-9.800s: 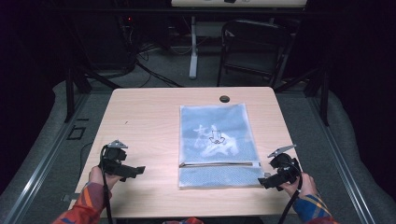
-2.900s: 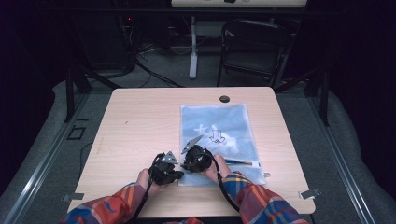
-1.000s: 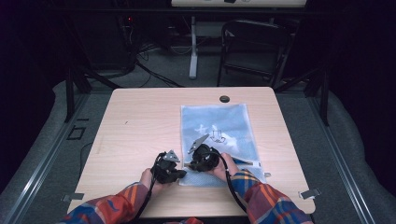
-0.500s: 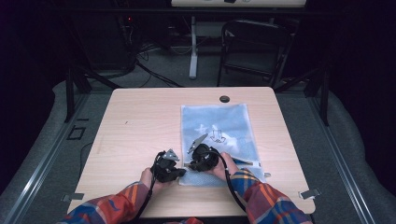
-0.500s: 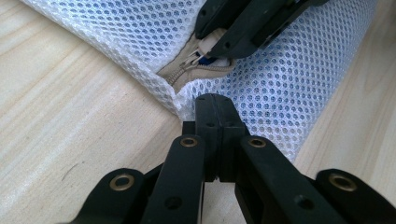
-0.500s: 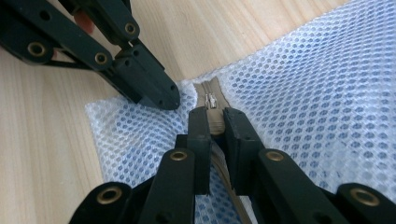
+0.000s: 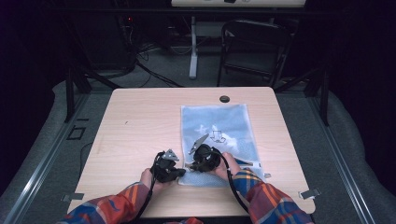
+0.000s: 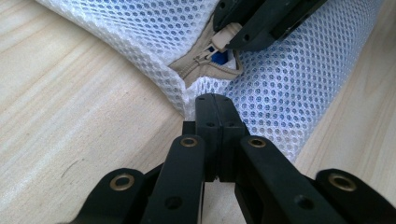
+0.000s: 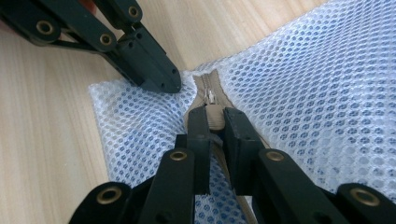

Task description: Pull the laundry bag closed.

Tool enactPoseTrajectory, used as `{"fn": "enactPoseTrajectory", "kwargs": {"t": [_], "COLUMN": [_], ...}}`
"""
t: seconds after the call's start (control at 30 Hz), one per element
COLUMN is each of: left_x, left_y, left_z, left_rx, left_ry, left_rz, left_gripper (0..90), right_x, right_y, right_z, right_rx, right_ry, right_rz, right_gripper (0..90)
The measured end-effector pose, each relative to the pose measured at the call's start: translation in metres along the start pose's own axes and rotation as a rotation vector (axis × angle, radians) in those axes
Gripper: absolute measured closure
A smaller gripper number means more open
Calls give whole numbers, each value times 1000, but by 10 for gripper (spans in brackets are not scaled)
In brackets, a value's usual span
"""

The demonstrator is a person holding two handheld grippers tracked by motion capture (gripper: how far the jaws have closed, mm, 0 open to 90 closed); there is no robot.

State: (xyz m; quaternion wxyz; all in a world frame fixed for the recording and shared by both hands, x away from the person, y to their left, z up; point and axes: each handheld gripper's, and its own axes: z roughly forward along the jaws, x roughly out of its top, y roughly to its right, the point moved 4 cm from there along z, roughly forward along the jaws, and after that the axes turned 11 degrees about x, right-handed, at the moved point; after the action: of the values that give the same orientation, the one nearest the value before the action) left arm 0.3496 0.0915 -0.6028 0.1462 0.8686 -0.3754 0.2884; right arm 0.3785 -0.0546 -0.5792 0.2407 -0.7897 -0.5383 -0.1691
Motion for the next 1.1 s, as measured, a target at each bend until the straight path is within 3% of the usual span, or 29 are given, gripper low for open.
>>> {"fn": "enactPoseTrajectory", "kwargs": {"t": [0.17,0.23,0.3,0.43,0.67,0.9,1.1], "left_x": [1,2,4,9,18,21,21], "left_y": [-1,0,-1,-12,-16,-15,-16], "left_z": [0,-2,-3,-5,1,14,15], "left_rx": [-7,2,18,78,91,72,75], "left_ry": [-2,-3,6,40,66,5,9], "left_rz": [-6,-6,12,-10,4,3,0], "left_gripper": [899,854,851,898,900,900,900], "right_x": [3,5,6,7,7,7,7], "right_y": [0,0,0,0,1,0,-1], "right_z": [5,8,9,12,13,16,15], "right_rx": [-10,-6,-6,0,2,-8,-31], "right_ry": [19,16,20,16,6,-11,-33], "right_rz": [1,1,-7,-8,-8,-17,-19], "right_gripper": [820,820,820,820,820,821,823]}}
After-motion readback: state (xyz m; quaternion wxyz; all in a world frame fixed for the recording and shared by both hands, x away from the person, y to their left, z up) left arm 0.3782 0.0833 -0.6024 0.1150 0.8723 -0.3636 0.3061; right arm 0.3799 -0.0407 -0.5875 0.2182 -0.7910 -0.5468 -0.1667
